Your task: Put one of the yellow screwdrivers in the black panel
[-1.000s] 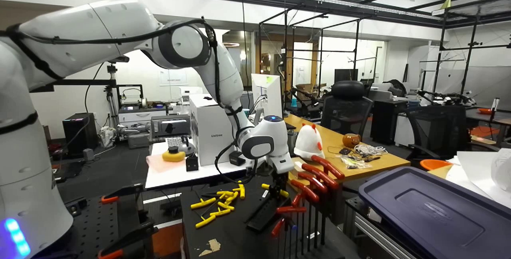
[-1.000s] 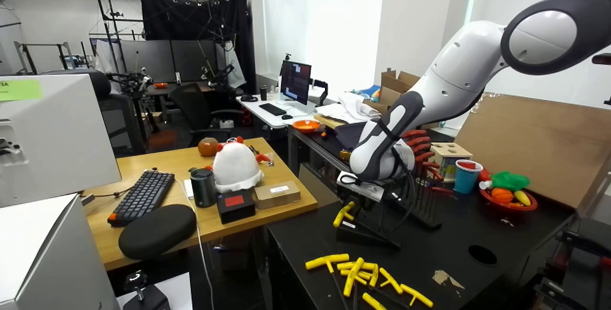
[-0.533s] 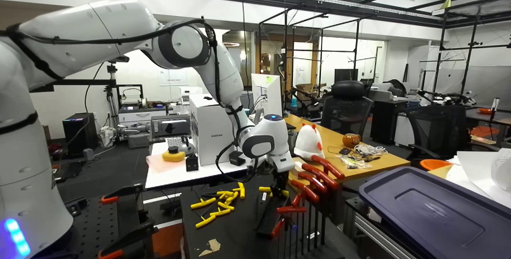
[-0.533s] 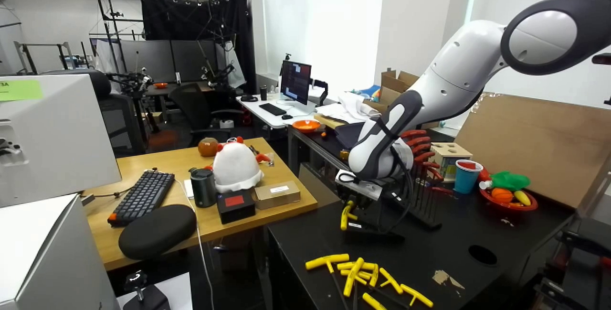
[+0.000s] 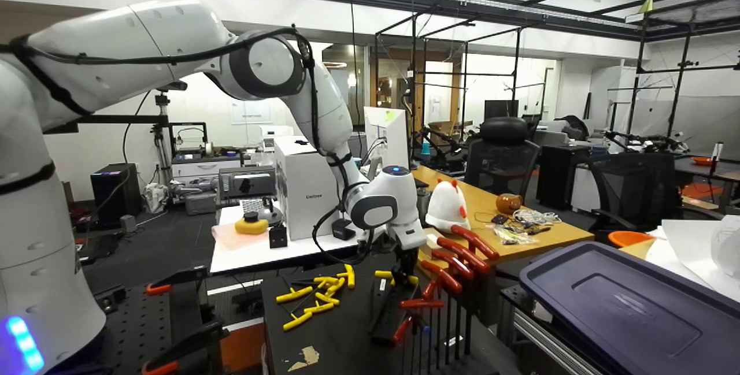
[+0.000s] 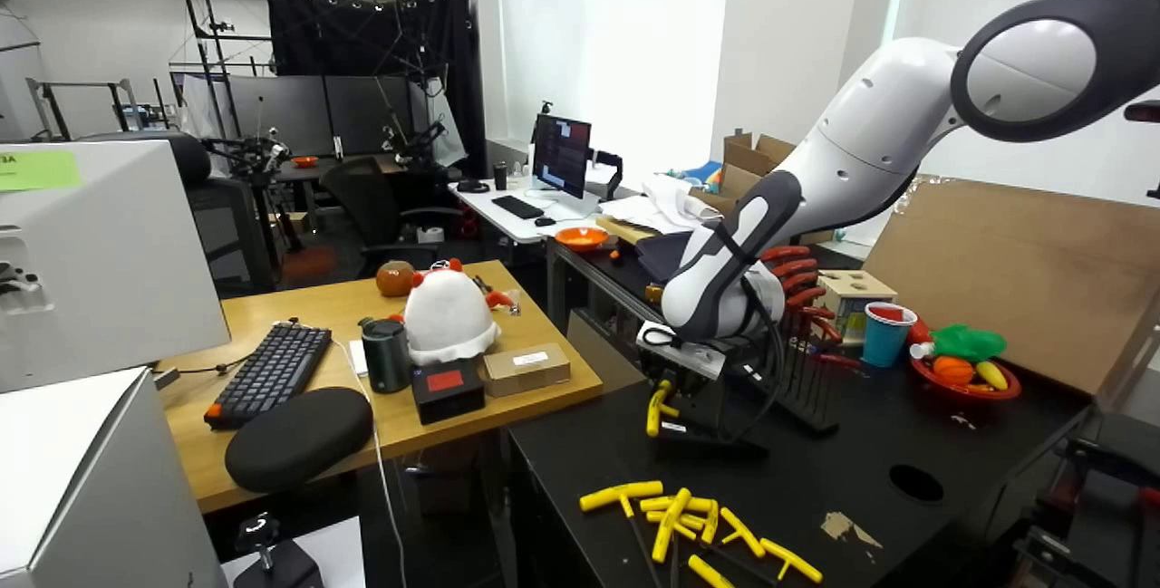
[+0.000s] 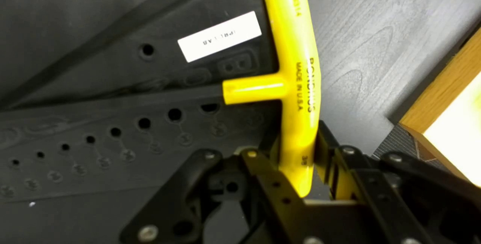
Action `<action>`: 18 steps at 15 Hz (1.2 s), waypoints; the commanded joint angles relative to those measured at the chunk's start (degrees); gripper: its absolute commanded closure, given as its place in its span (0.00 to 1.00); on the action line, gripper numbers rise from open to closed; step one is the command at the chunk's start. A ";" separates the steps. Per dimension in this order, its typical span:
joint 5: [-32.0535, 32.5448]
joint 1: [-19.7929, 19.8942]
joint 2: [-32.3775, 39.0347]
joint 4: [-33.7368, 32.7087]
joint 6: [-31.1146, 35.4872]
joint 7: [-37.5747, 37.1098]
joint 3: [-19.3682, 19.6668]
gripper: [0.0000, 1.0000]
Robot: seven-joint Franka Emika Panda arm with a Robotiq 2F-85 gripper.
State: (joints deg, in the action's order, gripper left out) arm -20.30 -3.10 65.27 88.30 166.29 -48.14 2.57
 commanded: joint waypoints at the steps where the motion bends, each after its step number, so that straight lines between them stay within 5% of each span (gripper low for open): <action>1: -1.33 -0.08 -1.51 1.50 0.68 -0.15 -0.33 0.94; 18: -2.29 1.65 -7.03 4.78 1.66 1.48 -2.75 0.94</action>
State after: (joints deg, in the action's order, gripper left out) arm -20.58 -3.17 61.90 89.66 166.39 -48.14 1.89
